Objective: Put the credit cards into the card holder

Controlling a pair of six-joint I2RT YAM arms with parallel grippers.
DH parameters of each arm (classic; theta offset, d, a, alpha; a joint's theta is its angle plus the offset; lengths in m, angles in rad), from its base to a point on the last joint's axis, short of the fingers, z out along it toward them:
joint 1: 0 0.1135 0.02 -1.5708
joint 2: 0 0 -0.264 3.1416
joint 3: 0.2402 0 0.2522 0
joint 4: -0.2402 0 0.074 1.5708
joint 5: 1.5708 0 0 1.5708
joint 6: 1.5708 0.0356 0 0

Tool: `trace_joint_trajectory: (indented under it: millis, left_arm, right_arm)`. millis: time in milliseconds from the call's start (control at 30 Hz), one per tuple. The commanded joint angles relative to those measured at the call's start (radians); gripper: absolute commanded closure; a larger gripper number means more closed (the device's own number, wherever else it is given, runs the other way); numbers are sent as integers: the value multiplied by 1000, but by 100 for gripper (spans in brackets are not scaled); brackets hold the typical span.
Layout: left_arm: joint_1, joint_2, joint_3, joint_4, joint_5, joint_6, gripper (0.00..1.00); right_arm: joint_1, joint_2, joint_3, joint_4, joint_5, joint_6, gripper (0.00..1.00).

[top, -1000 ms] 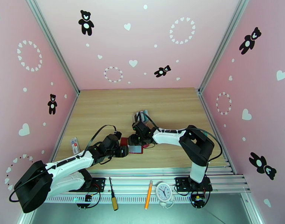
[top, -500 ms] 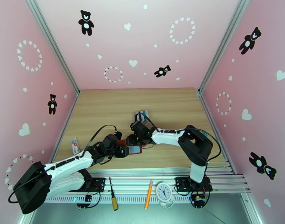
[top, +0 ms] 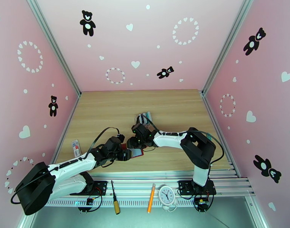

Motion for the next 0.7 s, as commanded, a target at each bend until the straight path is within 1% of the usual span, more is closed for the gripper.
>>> trace_joint_trajectory:
  millis: [0, 100, 233, 467, 667]
  left_arm:
    - [-4, -79, 11, -35, -8, -5, 29]
    - [-4, -133, 22, -67, -20, -8, 28]
    - [-4, -148, 39, -80, 9, -19, 28]
    - [-4, -164, -9, -42, 57, -68, 29]
    - [-26, -190, -38, -46, 57, -96, 29]
  right_arm:
    - [-12, -17, -32, -8, 20, 15, 51]
    - [-13, -11, -35, -11, 23, 18, 51]
    - [-15, 2, -40, -8, 26, 26, 51]
    - [-23, -11, -59, -11, 40, 34, 51]
    - [-33, -18, -76, -6, 45, 38, 51]
